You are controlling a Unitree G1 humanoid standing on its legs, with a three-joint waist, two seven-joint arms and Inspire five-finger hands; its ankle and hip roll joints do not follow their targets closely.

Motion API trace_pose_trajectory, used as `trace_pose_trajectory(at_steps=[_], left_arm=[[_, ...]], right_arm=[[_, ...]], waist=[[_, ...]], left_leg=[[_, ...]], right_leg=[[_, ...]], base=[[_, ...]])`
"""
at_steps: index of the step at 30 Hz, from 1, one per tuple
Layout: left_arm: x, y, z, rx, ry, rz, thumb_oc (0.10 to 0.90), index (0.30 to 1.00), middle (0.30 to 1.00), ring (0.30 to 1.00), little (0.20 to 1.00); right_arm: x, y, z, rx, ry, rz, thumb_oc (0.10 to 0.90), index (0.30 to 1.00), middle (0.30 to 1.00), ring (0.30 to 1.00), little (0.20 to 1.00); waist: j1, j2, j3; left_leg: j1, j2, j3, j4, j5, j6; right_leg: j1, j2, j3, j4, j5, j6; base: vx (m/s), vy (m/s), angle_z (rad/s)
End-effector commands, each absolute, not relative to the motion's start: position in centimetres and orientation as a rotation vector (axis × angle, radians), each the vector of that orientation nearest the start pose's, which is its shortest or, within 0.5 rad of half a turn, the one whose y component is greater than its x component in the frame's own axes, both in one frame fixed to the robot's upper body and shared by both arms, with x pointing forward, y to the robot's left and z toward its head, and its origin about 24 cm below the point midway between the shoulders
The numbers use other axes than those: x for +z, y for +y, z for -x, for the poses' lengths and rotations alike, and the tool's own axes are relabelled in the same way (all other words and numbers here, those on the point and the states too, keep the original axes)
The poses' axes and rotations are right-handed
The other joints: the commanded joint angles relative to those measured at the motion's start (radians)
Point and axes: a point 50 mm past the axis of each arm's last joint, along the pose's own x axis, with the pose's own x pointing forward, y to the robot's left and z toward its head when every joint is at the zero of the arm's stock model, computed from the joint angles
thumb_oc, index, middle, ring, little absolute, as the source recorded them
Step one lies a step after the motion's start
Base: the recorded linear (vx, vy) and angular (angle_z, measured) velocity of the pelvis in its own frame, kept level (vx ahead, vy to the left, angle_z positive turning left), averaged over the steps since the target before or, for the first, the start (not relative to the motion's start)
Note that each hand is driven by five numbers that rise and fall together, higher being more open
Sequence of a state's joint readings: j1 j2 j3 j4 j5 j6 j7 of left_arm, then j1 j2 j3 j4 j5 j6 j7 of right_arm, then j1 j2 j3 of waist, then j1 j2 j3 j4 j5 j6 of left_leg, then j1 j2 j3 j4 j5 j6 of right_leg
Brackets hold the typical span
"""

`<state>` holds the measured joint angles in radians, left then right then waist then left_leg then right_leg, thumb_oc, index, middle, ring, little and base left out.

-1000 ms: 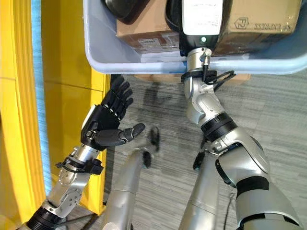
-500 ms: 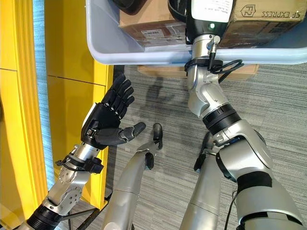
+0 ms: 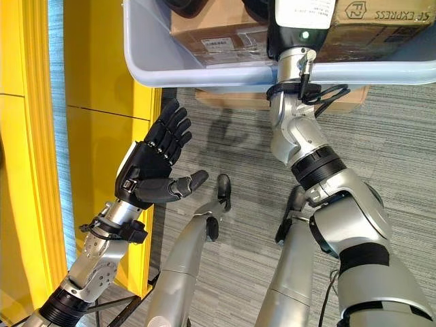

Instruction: Move parts from the plastic box to the shelf.

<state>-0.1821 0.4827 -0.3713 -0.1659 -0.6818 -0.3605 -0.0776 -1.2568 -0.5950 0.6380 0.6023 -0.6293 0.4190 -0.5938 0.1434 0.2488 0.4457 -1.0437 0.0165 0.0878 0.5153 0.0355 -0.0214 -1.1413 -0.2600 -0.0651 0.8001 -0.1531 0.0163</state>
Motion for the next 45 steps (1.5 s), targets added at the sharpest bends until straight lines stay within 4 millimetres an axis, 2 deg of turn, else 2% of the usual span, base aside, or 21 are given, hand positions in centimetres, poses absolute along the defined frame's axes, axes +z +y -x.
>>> trace_pose_trajectory(at_steps=[1, 8, 14, 18, 21, 22, 23, 24, 28, 30, 39, 42, 45], left_arm=[[18.3, 13.3, -24.0, -0.565, -0.757, 0.273, 0.9, 1.0, 1.0, 1.0, 1.0], [18.5, 13.7, -23.8, -0.555, -0.764, 0.274, 0.9, 1.0, 1.0, 1.0, 1.0], [18.7, 14.5, -23.5, -0.544, -0.77, 0.274, 0.9, 1.0, 1.0, 1.0, 1.0], [18.7, 14.9, -23.4, -0.539, -0.761, 0.257, 0.9, 1.0, 1.0, 1.0, 1.0], [18.4, 15.2, -23.1, -0.528, -0.746, 0.24, 0.9, 1.0, 1.0, 1.0, 1.0], [18.7, 15.3, -23.2, -0.525, -0.754, 0.228, 0.9, 1.0, 1.0, 1.0, 1.0], [18.5, 15.3, -23.1, -0.524, -0.742, 0.231, 0.9, 1.0, 1.0, 1.0, 1.0], [18.6, 15.5, -23.1, -0.524, -0.744, 0.235, 0.9, 1.0, 1.0, 1.0, 1.0], [18.5, 15.7, -23.2, -0.543, -0.722, 0.266, 0.9, 1.0, 1.0, 1.0, 1.0], [18.6, 15.4, -22.9, -0.566, -0.725, 0.26, 0.9, 1.0, 1.0, 1.0, 1.0], [18.3, 15.6, -22.7, -0.569, -0.726, 0.247, 0.9, 1.0, 1.0, 1.0, 1.0], [18.2, 15.7, -22.6, -0.578, -0.731, 0.226, 0.9, 1.0, 1.0, 1.0, 1.0], [17.9, 15.9, -22.8, -0.567, -0.713, 0.22, 0.9, 1.0, 1.0, 1.0, 1.0]], right_arm=[[22.8, -21.8, -39.8, -0.628, -0.282, 1.544, 0.4, 0.3, 0.3, 0.3, 0.3], [24.0, -20.3, -39.3, -0.563, -0.443, 1.547, 0.4, 0.3, 0.3, 0.3, 0.3], [24.0, -17.8, -37.7, -0.482, -0.602, 1.53, 0.4, 0.3, 0.3, 0.3, 0.3], [24.9, -15.5, -36.1, -0.449, -0.797, 1.444, 0.4, 0.3, 0.3, 0.3, 0.3], [25.4, -14.0, -34.4, -0.423, -0.916, 1.327, 0.4, 0.3, 0.3, 0.3, 0.3], [25.9, -13.6, -33.8, -0.426, -0.951, 1.288, 0.4, 0.3, 0.3, 0.3, 0.3], [25.7, -13.6, -33.6, -0.421, -0.95, 1.279, 0.4, 0.3, 0.3, 0.3, 0.3], [26.2, -13.5, -33.2, -0.428, -0.977, 1.242, 0.4, 0.3, 0.3, 0.3, 0.3], [27.0, -13.7, -32.4, -0.454, -1.006, 1.179, 0.4, 0.3, 0.3, 0.3, 0.3], [27.7, -14.6, -32.0, -0.499, -0.997, 1.102, 0.4, 0.3, 0.3, 0.3, 0.3], [30.0, -15.2, -30.8, -0.504, -1.059, 1.048, 0.4, 0.3, 0.3, 0.3, 0.3], [30.1, -15.2, -30.3, -0.48, -1.059, 1.05, 0.4, 0.3, 0.3, 0.3, 0.3], [29.3, -15.5, -30.2, -0.447, -1.035, 1.055, 0.4, 0.3, 0.3, 0.3, 0.3]], waist=[[0.011, 0.059, 0.074], [0.0, 0.047, 0.074], [-0.026, 0.018, 0.074], [-0.041, -0.011, 0.074], [-0.059, -0.045, 0.074], [-0.064, -0.054, 0.074], [-0.068, -0.06, 0.074], [-0.072, -0.067, 0.074], [-0.08, -0.085, 0.074], [-0.085, -0.097, 0.074], [-0.101, -0.106, 0.074], [-0.107, -0.113, 0.045], [-0.115, -0.122, -0.002]], left_leg=[[0.016, -0.009, 0.019, -0.057, -0.071, 0.024], [0.051, -0.007, 0.023, -0.078, -0.064, 0.018], [0.123, 0.003, 0.038, -0.121, -0.056, 0.012], [0.213, 0.011, 0.045, -0.168, -0.049, 0.004], [0.324, 0.021, 0.046, -0.207, -0.053, 0.003], [0.344, 0.033, 0.052, -0.226, -0.033, 0.01], [0.378, 0.03, 0.043, -0.226, -0.053, 0.002], [0.407, 0.041, 0.05, -0.245, -0.034, 0.008], [0.491, 0.05, 0.048, -0.271, -0.04, 0.006], [0.563, 0.054, 0.04, -0.296, -0.042, 0.007], [0.733, 0.095, 0.031, -0.361, -0.029, -0.017], [0.786, 0.107, 0.029, -0.382, -0.028, -0.022], [0.836, 0.121, 0.029, -0.406, -0.024, -0.029]], right_leg=[[0.088, 0.034, -0.024, 0.002, -0.153, -0.026], [0.126, 0.036, -0.029, -0.022, -0.147, -0.023], [0.197, 0.046, -0.032, -0.068, -0.135, -0.021], [0.296, 0.046, -0.051, -0.114, -0.124, -0.016], [0.407, 0.045, -0.068, -0.164, -0.113, -0.009], [0.426, 0.046, -0.085, -0.189, -0.088, -0.013], [0.46, 0.044, -0.075, -0.193, -0.105, -0.007], [0.491, 0.046, -0.091, -0.224, -0.08, -0.013], [0.572, 0.045, -0.1, -0.259, -0.075, -0.008], [0.651, 0.046, -0.104, -0.294, -0.073, -0.006], [0.837, 0.056, -0.114, -0.389, -0.055, -0.009], [0.897, 0.057, -0.118, -0.425, -0.048, -0.009], [0.958, 0.058, -0.121, -0.47, -0.036, -0.007]], base=[[0.0, 0.0, 0.0], [-0.02, 0.001, -0.03], [-0.04, 0.007, -0.06], [-0.05, -0.007, -0.08], [-0.06, -0.028, -0.12], [-0.03, -0.019, -0.08], [-0.08, -0.008, -0.14], [-0.01, -0.007, -0.16], [-0.02, -0.017, -0.09], [0.0, -0.046, -0.07], [0.0, -0.003, -0.04], [0.01, 0.005, 0.0], [0.09, 0.014, 0.01]])
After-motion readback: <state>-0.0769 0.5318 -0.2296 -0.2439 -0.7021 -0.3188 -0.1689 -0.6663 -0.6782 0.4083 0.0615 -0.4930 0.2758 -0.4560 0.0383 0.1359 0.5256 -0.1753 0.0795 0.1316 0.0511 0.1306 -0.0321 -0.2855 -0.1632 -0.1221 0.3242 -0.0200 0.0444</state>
